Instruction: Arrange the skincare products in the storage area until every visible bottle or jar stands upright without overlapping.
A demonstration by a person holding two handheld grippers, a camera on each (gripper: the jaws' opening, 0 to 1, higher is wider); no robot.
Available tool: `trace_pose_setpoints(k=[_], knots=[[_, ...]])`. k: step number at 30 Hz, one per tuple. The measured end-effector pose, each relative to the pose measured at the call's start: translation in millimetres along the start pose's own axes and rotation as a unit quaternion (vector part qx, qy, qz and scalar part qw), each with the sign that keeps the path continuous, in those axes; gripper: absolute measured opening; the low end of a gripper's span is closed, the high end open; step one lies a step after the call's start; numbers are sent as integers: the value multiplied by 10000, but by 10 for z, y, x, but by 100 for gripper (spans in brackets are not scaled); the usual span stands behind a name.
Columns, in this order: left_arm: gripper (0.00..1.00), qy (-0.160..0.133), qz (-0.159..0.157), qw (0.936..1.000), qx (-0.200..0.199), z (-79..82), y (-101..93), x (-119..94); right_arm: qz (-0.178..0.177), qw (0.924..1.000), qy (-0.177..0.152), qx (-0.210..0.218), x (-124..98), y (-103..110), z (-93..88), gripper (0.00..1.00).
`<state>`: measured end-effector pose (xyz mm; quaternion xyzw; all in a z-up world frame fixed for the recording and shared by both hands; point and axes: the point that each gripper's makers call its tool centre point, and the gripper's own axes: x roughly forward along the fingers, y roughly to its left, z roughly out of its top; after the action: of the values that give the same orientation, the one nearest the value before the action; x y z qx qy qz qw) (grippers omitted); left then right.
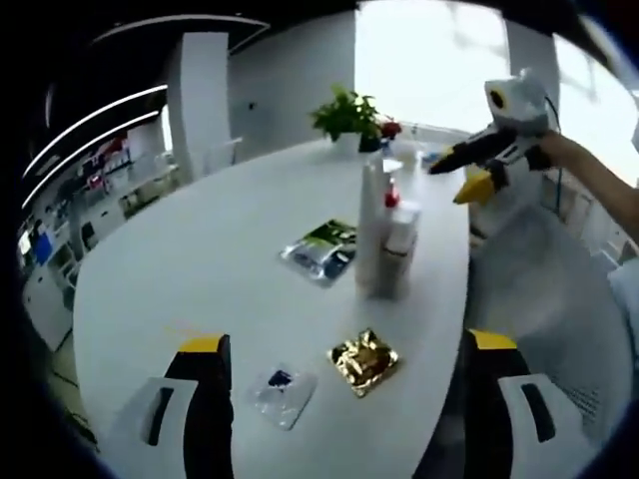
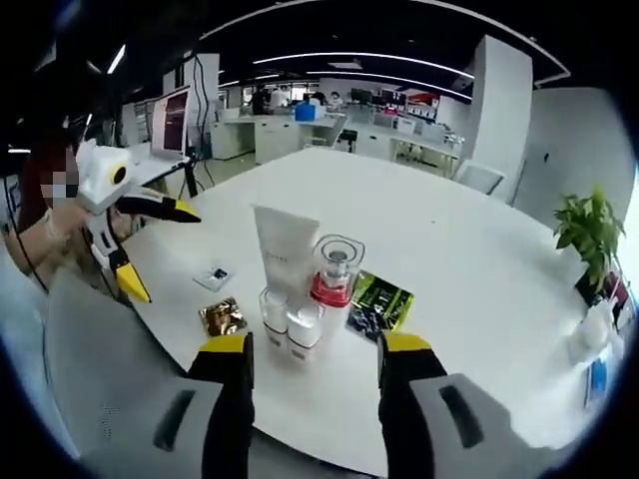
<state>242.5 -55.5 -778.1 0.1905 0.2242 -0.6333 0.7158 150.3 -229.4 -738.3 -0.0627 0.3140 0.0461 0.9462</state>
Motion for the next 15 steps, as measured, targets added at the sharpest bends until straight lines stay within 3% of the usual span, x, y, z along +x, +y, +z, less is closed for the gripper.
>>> trace_pose_setpoints(k=[10, 15], knots=[[91, 260, 259, 9991, -217, -21, 300, 238, 112, 9998, 181, 66, 348, -529, -87, 37], [88, 423, 336, 9983, -237, -39, 470, 415, 250, 9994, 142, 169, 539, -682, -88, 33]])
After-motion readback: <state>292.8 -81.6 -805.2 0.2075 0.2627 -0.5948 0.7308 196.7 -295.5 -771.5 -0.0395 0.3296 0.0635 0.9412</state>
